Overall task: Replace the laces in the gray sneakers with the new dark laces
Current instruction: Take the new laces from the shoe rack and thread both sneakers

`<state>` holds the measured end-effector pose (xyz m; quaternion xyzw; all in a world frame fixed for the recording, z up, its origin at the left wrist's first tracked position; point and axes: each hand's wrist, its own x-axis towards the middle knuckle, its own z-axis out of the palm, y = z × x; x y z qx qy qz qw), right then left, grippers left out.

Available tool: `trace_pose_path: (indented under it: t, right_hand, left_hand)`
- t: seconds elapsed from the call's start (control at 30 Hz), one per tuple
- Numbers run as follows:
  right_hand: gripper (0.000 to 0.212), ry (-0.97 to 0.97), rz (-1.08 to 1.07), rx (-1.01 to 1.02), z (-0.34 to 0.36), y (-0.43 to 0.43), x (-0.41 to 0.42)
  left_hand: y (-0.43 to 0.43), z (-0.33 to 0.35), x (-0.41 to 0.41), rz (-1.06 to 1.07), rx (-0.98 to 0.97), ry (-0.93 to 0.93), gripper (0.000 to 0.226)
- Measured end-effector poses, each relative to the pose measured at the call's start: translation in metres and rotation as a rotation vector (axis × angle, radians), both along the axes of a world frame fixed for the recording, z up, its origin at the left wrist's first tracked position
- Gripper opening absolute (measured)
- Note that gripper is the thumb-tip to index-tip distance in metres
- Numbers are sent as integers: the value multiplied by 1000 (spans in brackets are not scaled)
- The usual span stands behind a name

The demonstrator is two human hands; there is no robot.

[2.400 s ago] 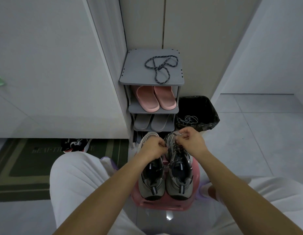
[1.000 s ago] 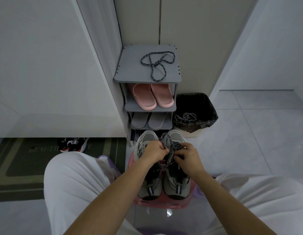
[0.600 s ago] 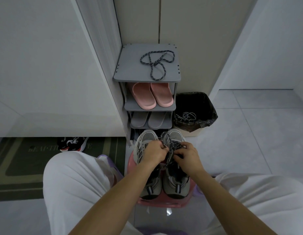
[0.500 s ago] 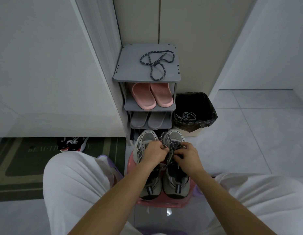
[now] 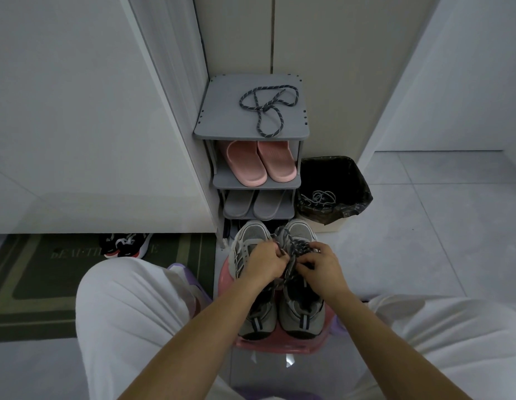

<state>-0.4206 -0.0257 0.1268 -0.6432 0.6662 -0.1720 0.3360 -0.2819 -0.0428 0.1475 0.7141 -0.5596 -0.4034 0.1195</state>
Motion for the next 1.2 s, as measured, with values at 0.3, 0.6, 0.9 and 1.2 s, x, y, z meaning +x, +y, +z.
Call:
trace_pose_path:
  t: [0.3,0.6,0.9,1.2]
  right_hand:
    - [13,-11,-31,-17,-2,0,0]
    - [8,-132,-186,-45,16,4,-11]
    - [14,-837,-724,187,26,17,-40]
    - [30,-1189,-928,224,21,8,-59]
  left_hand:
    - [5,0,-1,-38,-20,60,27]
    - [6,-3,-1,-74,-53,-13,51]
    - [9,-3,2,-75,-35,53,51]
    - [8,-1,6,-122,-39,49,39]
